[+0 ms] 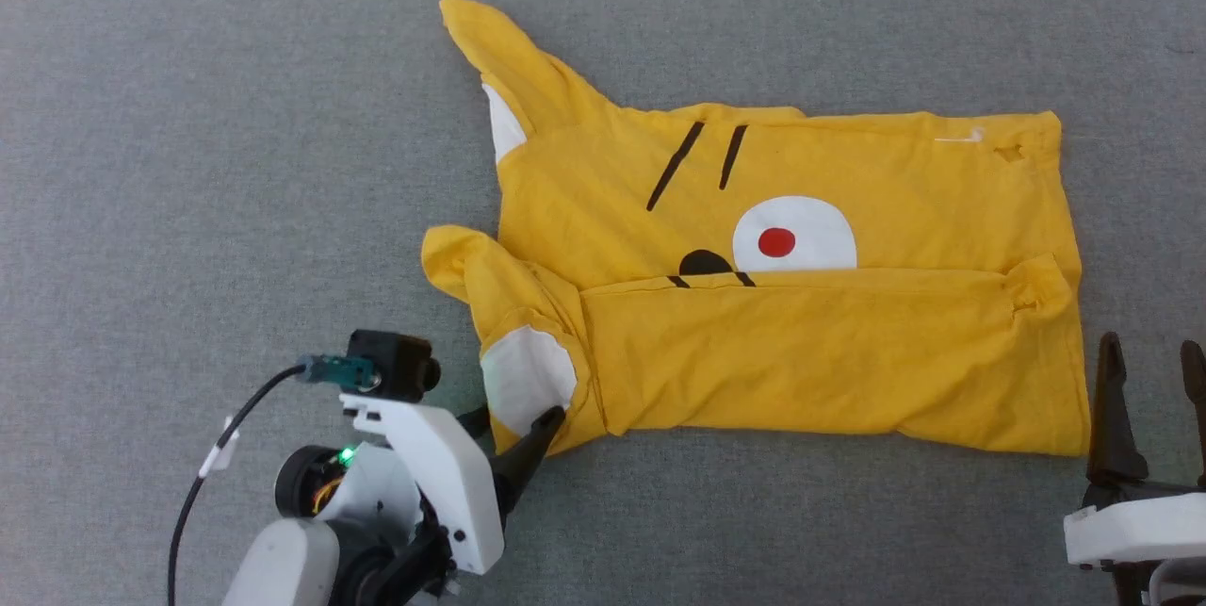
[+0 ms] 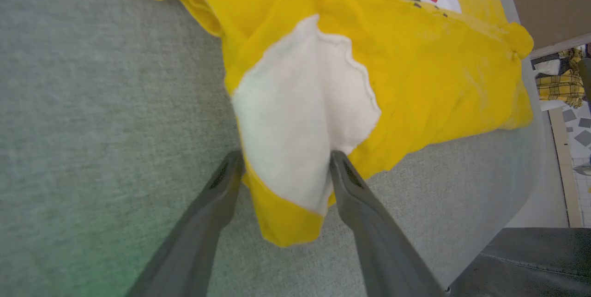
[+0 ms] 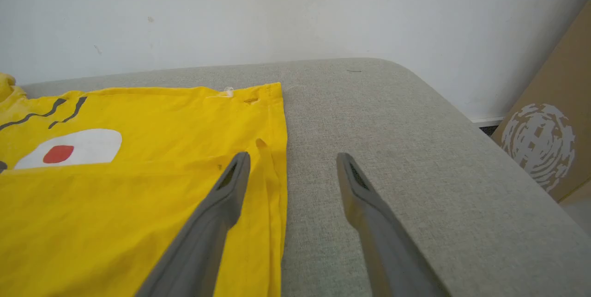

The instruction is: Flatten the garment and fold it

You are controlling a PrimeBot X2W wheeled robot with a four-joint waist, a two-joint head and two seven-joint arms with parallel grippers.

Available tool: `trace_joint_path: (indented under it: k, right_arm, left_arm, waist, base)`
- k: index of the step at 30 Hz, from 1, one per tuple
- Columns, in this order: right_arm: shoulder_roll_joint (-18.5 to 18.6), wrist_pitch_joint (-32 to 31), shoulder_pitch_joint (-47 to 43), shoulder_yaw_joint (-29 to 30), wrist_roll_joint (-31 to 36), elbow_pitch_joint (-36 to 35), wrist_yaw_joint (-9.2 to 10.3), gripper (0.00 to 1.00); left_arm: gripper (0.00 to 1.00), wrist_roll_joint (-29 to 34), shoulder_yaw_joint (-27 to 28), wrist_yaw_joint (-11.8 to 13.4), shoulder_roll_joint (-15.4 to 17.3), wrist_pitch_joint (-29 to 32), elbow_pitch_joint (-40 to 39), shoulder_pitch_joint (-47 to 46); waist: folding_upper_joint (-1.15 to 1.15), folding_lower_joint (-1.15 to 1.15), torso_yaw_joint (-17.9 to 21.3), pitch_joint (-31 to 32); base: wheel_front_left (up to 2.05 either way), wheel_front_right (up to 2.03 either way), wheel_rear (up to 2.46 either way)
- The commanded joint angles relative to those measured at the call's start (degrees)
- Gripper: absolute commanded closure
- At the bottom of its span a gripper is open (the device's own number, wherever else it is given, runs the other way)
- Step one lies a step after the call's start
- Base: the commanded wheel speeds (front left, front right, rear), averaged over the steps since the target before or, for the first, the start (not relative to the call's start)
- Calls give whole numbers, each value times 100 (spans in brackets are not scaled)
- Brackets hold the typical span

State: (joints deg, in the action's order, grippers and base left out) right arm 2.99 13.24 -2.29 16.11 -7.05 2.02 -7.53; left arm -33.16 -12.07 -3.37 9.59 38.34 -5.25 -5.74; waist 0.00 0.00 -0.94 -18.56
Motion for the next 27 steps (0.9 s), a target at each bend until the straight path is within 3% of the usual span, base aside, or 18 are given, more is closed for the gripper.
trace_joint_path:
  k: [1, 2, 4, 5, 10, 17, 27]
  right_arm:
    - [-11, 41, 129, -33, 5, 24, 4, 0]
    - [-11, 39, 151, -49, 9, 31, 4, 0]
    - [-11, 30, 194, -80, 18, 42, 4, 0]
    - [-11, 22, 217, -92, 23, 42, 4, 0]
    - [-11, -20, 322, -99, 110, 19, 4, 0]
    - [-11, -398, 336, -196, 18, -218, 4, 0]
    - [-12, -2926, -296, -404, -371, -547, 4, 0]
  left_arm:
    - [0, -64, -114, 50, -30, 178, 225, -28]
    - [8, -117, -134, 53, -71, 226, 291, -43]
    - [75, -159, -185, 33, -121, 246, 407, -84]
    - [100, -153, -224, -3, -122, 224, 462, -102]
    - [100, -242, -177, -99, -177, -97, 588, -125]
    - [100, -359, 213, -44, -125, -567, 340, 47]
    - [100, -576, 468, -24, -144, -916, -199, 515]
  waist:
    - [0, 0, 8, -37]
    - [0, 0, 10, -51]
    - [0, 0, 16, -71]
    - [0, 0, 19, -79]
    - [0, 0, 20, -74]
    - [0, 0, 20, -19]
    - [0, 0, -76, -154]
  base:
    - [0, 0, 0]
    - [0, 0, 0]
    - [0, 0, 0]
    - [0, 0, 0]
    - [0, 0, 0]
    - [0, 0, 0]
    - [0, 0, 0]
